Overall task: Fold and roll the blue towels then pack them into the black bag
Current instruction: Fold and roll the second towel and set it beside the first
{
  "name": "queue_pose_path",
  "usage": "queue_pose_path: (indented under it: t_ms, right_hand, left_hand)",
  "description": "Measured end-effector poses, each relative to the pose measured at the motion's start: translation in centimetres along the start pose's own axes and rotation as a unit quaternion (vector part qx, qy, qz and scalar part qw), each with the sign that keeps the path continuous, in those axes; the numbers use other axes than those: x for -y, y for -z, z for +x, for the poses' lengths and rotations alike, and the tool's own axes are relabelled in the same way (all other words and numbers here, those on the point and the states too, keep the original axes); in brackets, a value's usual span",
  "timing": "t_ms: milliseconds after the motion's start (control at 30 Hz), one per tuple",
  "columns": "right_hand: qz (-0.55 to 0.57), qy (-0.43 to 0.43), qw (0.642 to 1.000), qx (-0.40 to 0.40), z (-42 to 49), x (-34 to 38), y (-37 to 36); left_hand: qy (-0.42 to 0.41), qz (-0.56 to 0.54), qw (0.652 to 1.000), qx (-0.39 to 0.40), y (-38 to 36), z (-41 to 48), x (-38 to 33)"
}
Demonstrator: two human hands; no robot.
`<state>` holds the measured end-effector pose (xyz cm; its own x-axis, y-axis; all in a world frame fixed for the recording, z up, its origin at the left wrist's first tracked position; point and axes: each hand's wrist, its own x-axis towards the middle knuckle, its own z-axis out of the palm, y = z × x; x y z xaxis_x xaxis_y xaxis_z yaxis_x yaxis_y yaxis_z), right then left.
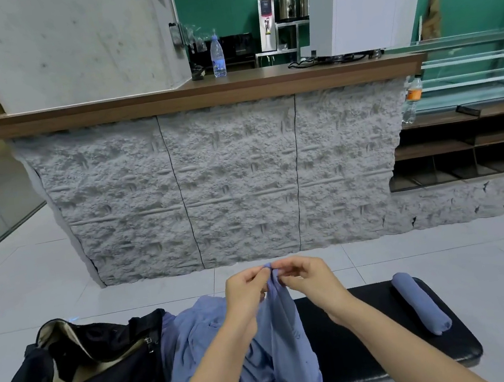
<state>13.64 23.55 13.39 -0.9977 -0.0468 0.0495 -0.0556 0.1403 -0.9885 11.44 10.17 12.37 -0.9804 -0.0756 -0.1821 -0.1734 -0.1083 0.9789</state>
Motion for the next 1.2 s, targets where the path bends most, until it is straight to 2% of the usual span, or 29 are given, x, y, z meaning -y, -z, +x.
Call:
queue_pose_path:
  t_ms: [167, 267, 333, 467, 667, 767, 933, 1033, 1133, 1200]
  right_hand:
    - [-0.126, 0.092, 0.986, -0.053, 0.0, 0.0, 0.4]
    - [-0.177, 0.115, 0.976, -0.049, 0.2, -0.3, 0.9]
    - [-0.169, 0.103, 0.98, -0.024, 0.2, -0.1, 1.3]
    - [-0.155, 0.059, 0.986, 0.03, 0.4, 0.4, 1.7]
    - [-0.119, 0.046, 0.992, -0.011, 1.0, 0.5, 0.9]
    - [-0.095, 0.027, 0.995, -0.021, 1.1, 0.3, 1.0]
    - [-0.051, 0.011, 0.999, -0.013, 1.2, -0.4, 1.1]
    - [-0.04, 0.006, 0.999, 0.023, 1.0, -0.9, 1.5]
    - [-0.075, 0.012, 0.994, 0.081, 0.3, -2.4, 2.4]
    - [-0.173, 0.026, 0.98, 0.097, 0.0, -4.4, 2.9]
  left_hand:
    - [0.039, -0.009, 0.998, 0.043, -0.2, -0.7, 0.1]
    - [-0.053, 0.085, 0.995, 0.005, 0.0, -0.5, -0.1]
    - [-0.121, 0.172, 0.977, -0.02, 0.6, -0.2, -0.4]
    - [-0.147, 0.251, 0.957, -0.019, 1.0, 0.1, -1.0]
    - [-0.11, 0.219, 0.969, 0.03, 0.6, -0.2, -0.8]
    - [-0.119, 0.215, 0.967, 0.061, 0.9, 0.2, -0.4]
    - [-0.117, 0.156, 0.972, 0.129, 1.4, -0.3, -0.4]
    - [-0.16, 0.17, 0.966, 0.112, 1.2, 0.1, -0.4]
    - [-0.184, 0.157, 0.966, 0.086, 1.0, 0.8, -1.4]
    - [-0.178, 0.14, 0.971, 0.072, 1.1, 1.3, -2.4]
